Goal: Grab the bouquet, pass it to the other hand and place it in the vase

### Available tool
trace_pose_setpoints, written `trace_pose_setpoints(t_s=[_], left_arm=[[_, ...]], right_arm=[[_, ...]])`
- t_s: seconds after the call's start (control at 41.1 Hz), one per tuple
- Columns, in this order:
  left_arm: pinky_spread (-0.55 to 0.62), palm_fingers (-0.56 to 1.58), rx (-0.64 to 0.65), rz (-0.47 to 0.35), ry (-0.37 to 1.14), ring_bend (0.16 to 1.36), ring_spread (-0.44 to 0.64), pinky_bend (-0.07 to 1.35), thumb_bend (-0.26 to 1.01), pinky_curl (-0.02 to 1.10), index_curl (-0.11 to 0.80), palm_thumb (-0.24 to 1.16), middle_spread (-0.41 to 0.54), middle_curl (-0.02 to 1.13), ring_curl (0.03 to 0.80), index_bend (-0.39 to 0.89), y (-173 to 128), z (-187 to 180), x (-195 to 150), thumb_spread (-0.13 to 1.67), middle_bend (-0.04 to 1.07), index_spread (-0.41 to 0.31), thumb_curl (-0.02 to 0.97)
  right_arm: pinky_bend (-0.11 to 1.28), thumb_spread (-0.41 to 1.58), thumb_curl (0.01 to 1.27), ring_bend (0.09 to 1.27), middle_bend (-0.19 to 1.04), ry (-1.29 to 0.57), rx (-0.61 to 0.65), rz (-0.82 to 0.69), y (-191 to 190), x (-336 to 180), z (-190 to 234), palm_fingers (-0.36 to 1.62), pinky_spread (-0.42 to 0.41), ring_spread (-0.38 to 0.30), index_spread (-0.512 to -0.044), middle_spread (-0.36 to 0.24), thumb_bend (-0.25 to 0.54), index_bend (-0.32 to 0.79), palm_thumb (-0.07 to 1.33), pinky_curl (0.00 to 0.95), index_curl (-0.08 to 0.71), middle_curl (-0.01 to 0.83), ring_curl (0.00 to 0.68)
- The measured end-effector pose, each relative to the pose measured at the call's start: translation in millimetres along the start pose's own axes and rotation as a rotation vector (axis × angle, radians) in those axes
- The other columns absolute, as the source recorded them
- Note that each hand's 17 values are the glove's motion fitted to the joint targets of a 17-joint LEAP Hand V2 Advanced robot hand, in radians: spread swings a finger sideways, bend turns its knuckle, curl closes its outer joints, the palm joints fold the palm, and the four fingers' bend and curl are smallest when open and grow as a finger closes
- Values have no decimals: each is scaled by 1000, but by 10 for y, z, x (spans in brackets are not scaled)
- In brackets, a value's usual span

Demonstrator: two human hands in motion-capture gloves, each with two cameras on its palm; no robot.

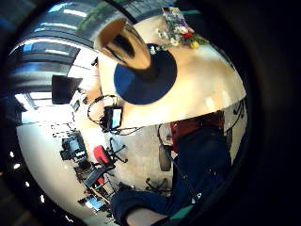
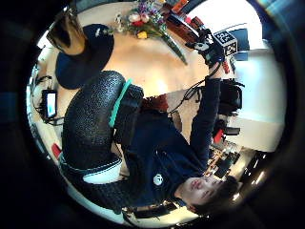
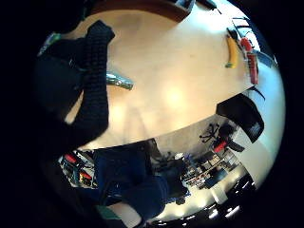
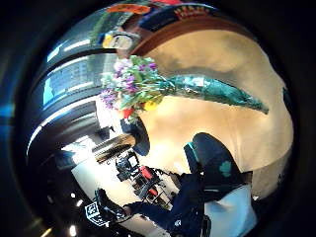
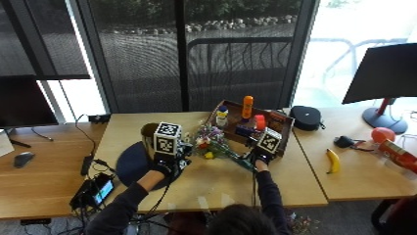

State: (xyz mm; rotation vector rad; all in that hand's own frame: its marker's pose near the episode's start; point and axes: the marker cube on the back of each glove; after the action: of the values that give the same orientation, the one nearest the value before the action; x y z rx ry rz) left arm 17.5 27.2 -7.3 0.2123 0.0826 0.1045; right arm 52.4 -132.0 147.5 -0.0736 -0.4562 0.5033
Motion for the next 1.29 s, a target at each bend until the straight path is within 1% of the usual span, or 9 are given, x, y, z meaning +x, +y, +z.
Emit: trace_pose_setpoints(t_s=[0.073,0.462,0.535,0.584,0.657,0.681,0.706,0.9,1.289], left_arm=[[334,112,-31,-4,-5,675,321,490,-14,335,247,223,286,302,278,137,5,52,-12,1239,188,32,250],[334,115,-57,-4,-10,671,322,483,-14,340,258,233,284,315,279,137,8,99,-14,1237,186,33,260],[334,116,-75,2,-9,670,322,481,-15,341,260,233,284,316,279,139,29,111,1,1236,185,33,261],[334,116,-81,5,-9,669,322,480,-15,342,261,234,281,317,279,138,44,116,15,1236,184,33,262],[332,118,-77,9,-17,667,322,482,-15,344,262,234,279,318,279,136,59,118,31,1236,186,33,262],[332,118,-74,9,-22,667,322,481,-15,344,262,234,278,318,279,136,60,121,31,1235,186,33,263],[331,118,-72,9,-28,667,322,481,-15,344,262,234,278,318,279,136,58,125,29,1235,186,33,263],[325,124,-77,15,-43,661,322,490,-15,348,265,234,275,320,278,135,52,140,18,1235,186,29,264],[318,129,-139,26,77,655,323,498,-15,350,270,233,274,322,278,139,-187,261,7,1235,181,22,266]], right_arm=[[762,1032,328,621,280,9,107,52,16,52,64,372,147,-45,-117,-7,29,55,685,399,93,409,368],[629,979,378,623,369,22,87,132,-154,155,834,395,209,-80,-123,-36,2,84,821,344,119,454,373],[572,989,386,608,417,25,147,193,-110,161,934,375,207,-111,-179,-75,10,99,865,336,129,468,376],[509,1001,387,595,399,5,168,217,-63,151,984,435,206,-143,-231,-96,11,186,884,316,161,461,372],[310,1041,396,580,349,-47,185,175,-42,89,1051,709,171,-192,-246,-145,39,520,946,257,269,446,366],[314,1034,392,540,336,-70,172,148,-26,55,1077,643,194,-194,-254,-149,22,453,931,257,242,440,343],[258,1059,396,590,325,-92,152,127,-4,21,1105,767,129,-205,-248,-160,43,566,966,251,300,443,375],[301,1137,373,642,259,-112,44,186,84,4,1203,1003,-95,-235,-249,-170,30,493,982,308,359,450,422],[247,1209,313,580,522,-464,212,109,14,-53,950,1195,-210,-248,-261,-190,-23,360,904,386,426,585,475]])
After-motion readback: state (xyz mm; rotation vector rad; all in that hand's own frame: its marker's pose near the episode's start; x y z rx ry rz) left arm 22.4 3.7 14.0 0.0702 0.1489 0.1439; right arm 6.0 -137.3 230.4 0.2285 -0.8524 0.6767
